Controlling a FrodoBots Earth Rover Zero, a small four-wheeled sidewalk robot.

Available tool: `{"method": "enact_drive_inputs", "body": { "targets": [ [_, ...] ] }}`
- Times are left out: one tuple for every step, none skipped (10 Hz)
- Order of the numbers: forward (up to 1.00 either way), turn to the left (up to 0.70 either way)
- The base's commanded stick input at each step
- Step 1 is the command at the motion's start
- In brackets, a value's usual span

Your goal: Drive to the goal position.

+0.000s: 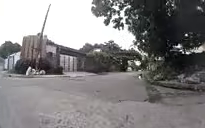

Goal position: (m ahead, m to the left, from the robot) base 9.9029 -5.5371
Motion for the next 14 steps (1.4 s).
{"method": "enact_drive_inputs", "body": {
  "targets": [
    [1.0,-0.05],
    [1.0,0.0],
    [1.0,0.0],
    [1.0,0.0],
    [1.0,-0.28],
    [1.0,-0.4],
    [1.0,-0.4],
    [1.0,-0.13],
    [1.0,0.0],
    [1.0,-0.04],
    [1.0,-0.28],
    [1.0,-0.23],
    [1.0,-0.04],
    [1.0,0.0]
  ]
}}
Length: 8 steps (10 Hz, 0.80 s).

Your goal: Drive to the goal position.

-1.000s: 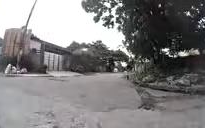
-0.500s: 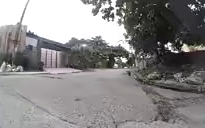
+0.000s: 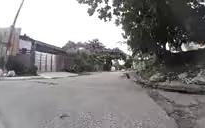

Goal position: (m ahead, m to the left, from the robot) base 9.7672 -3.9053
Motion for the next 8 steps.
{"method": "enact_drive_inputs", "body": {
  "targets": [
    [1.0,0.0],
    [1.0,0.0],
    [1.0,0.0],
    [1.0,0.0],
    [1.0,0.0],
    [1.0,0.0],
    [1.0,0.0],
    [1.0,0.0]
  ]
}}
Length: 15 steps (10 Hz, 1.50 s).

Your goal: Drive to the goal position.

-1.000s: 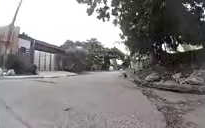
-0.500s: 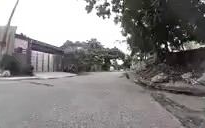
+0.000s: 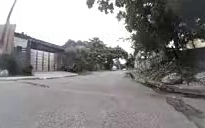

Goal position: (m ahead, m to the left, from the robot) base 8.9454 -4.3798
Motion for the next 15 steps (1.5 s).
{"method": "enact_drive_inputs", "body": {
  "targets": [
    [1.0,0.0],
    [1.0,0.0],
    [1.0,0.0],
    [1.0,-0.01],
    [1.0,-0.15],
    [1.0,-0.4],
    [1.0,-0.4],
    [1.0,-0.4],
    [1.0,-0.4],
    [1.0,-0.4],
    [1.0,-0.4],
    [1.0,-0.38],
    [1.0,-0.28],
    [1.0,0.0],
    [1.0,0.0]
  ]
}}
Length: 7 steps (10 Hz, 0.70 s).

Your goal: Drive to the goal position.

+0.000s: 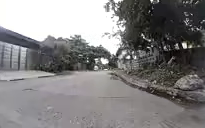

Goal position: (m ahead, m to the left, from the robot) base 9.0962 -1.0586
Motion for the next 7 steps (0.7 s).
{"method": "enact_drive_inputs", "body": {
  "targets": [
    [1.0,0.0],
    [1.0,0.0],
    [1.0,0.0],
    [1.0,0.0],
    [1.0,0.0],
    [1.0,0.0],
    [1.0,0.03]
  ]
}}
